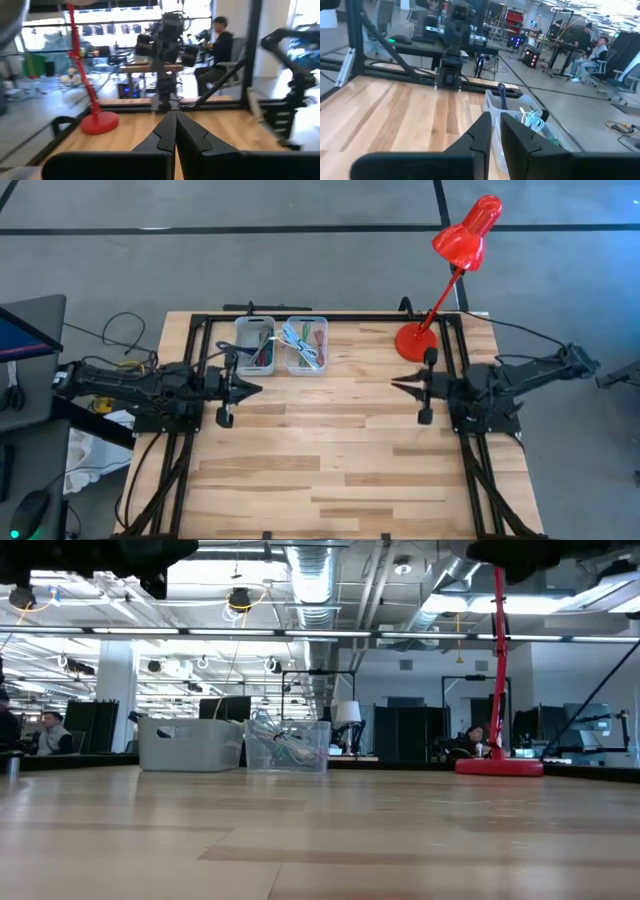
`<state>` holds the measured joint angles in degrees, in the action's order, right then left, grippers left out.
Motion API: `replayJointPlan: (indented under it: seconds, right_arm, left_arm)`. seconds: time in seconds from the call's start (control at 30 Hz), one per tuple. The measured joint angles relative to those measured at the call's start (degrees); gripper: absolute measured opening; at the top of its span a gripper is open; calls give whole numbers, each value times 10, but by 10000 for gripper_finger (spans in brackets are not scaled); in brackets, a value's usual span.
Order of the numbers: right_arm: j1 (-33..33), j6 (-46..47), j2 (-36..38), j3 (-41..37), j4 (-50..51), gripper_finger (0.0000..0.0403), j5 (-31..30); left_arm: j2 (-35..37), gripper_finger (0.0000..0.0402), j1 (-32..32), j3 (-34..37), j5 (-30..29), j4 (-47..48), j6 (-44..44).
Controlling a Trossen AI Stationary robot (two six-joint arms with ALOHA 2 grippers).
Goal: Pick & Place USB Port
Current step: Return to Home Position
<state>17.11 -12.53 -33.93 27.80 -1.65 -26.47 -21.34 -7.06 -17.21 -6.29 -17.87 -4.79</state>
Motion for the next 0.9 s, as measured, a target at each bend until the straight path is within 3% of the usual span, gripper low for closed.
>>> replayJointPlan:
  seconds: [0.17,0.47,0.67,0.83,0.9]
  right_arm:
    - [-55,3,7,-39,-22,35,53]
    - [-115,17,14,-149,-164,31,130]
    - [-117,26,14,-222,-251,30,131]
    - [-117,30,25,-245,-262,24,129]
    - [-119,30,32,-253,-263,23,126]
  left_arm:
    - [0,8,-25,0,-75,67,-14]
    - [-1,6,-28,23,-77,84,-13]
    - [12,7,-26,87,-110,59,-11]
    - [46,6,-16,166,-123,-38,-34]
    - [62,8,-10,169,-128,-24,-39]
